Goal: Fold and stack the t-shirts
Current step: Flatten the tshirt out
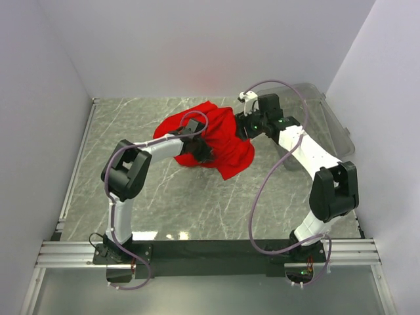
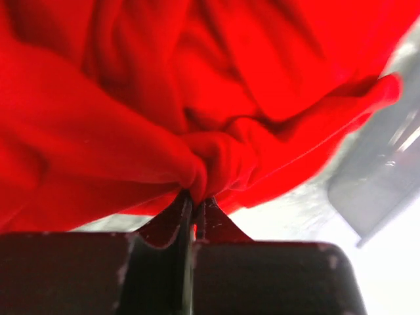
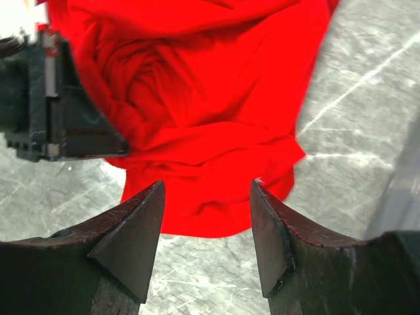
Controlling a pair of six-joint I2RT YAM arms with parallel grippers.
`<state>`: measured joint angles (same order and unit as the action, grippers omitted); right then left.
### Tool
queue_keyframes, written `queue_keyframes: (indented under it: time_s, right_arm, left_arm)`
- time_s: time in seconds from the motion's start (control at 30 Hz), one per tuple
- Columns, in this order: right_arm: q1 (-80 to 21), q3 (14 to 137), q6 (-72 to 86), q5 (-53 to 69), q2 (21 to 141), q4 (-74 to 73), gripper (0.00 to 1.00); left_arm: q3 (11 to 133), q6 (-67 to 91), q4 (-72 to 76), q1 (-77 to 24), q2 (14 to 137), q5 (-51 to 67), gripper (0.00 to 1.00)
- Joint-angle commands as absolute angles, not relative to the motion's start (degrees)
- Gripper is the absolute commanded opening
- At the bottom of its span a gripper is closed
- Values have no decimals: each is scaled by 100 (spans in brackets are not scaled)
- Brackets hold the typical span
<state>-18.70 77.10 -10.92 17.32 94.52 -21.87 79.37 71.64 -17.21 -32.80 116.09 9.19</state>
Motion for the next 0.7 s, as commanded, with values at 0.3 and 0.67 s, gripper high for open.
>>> queue_keyframes:
  time_s: [0.3, 0.67]
  right_arm:
    - [-1608, 7594, -958, 1916, 9237, -2022, 61]
    - [-1582, 7225, -993, 2188, 9377, -2223, 61]
  left_arm:
    - [7726, 5064, -2258, -2919, 9811, 842, 1]
    - [6278, 3506, -3902, -1434, 7570, 1248, 1]
